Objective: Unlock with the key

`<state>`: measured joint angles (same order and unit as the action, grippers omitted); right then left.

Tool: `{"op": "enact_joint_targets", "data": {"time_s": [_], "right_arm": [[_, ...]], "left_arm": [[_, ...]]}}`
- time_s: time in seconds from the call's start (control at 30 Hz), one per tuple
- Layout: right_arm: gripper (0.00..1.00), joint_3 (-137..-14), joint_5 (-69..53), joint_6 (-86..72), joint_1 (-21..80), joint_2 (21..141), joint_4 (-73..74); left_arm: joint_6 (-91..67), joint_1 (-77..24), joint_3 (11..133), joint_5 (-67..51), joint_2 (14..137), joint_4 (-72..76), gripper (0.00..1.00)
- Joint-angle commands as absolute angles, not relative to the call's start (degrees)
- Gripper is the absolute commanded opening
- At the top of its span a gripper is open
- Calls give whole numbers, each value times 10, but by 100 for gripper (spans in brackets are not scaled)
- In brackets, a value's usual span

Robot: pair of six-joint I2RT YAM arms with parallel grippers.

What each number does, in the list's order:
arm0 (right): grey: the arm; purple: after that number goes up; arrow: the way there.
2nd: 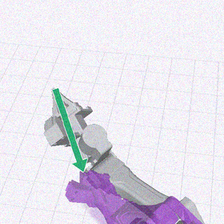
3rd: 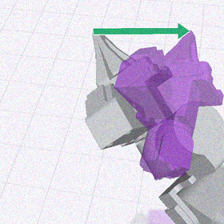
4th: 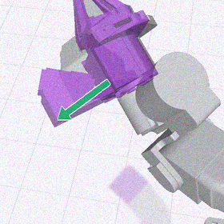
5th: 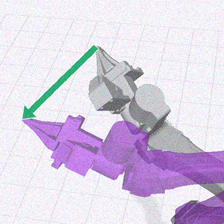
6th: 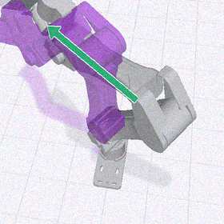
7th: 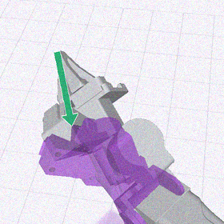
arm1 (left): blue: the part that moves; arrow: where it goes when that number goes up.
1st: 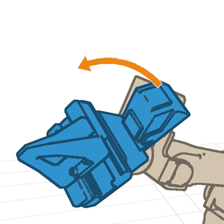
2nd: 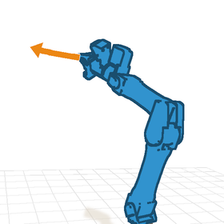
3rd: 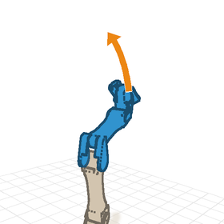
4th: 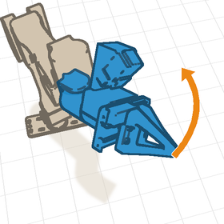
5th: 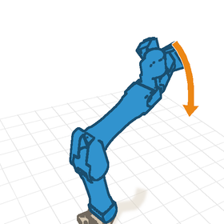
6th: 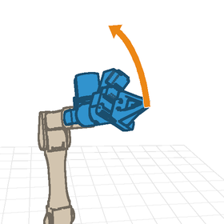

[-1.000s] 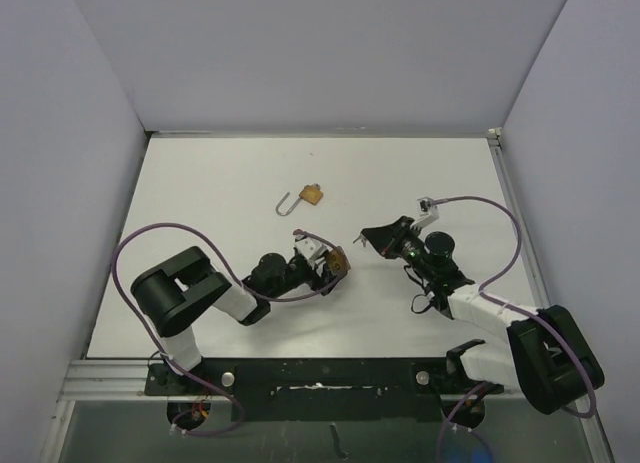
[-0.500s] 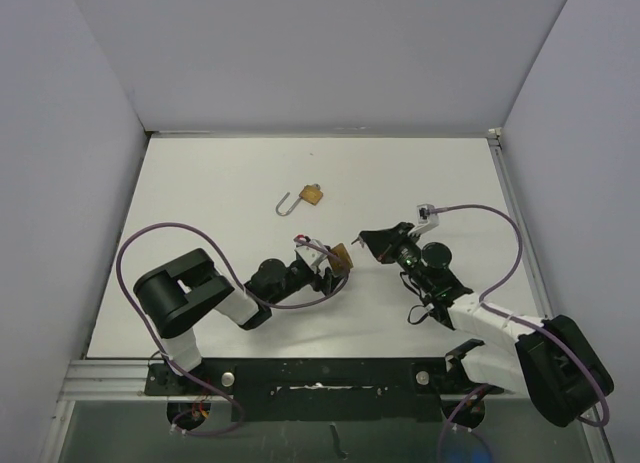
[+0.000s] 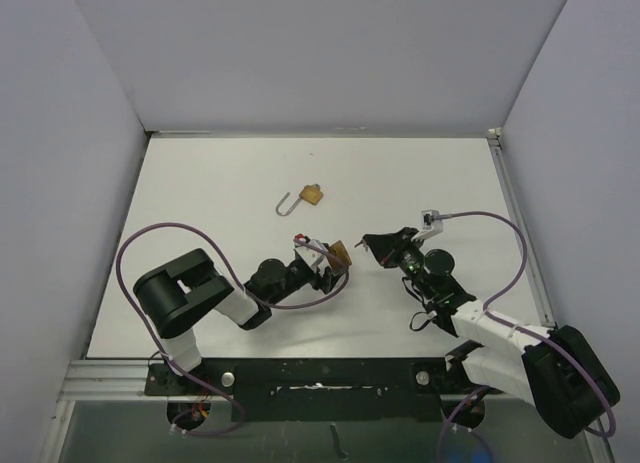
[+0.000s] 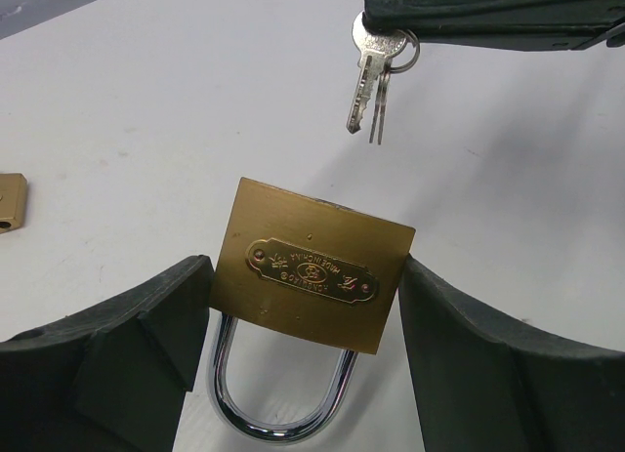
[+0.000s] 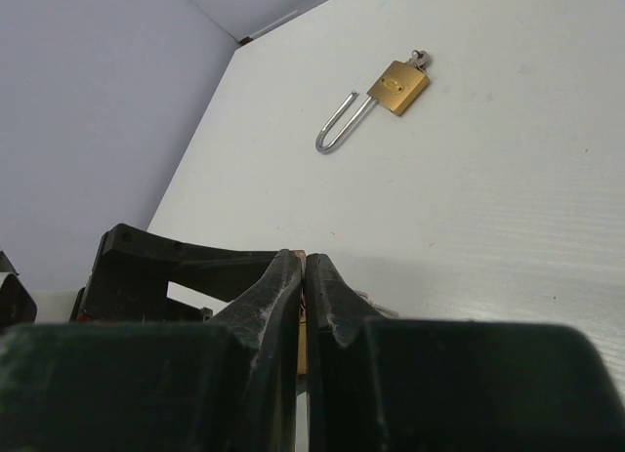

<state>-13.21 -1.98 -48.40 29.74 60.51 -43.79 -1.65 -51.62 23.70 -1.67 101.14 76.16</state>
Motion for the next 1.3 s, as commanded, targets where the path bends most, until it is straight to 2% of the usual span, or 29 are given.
{"op": "enact_joint_targets", "data": {"time_s": [0.0,1.27], "right_arm": [[0,-136,-1,-477,305,594,-468],[0,-139,6,-479,337,641,-509]], "left_arm": [[-12,-518,249,-14,977,868,0],[-13,-525,264,-20,965,868,0]]}}
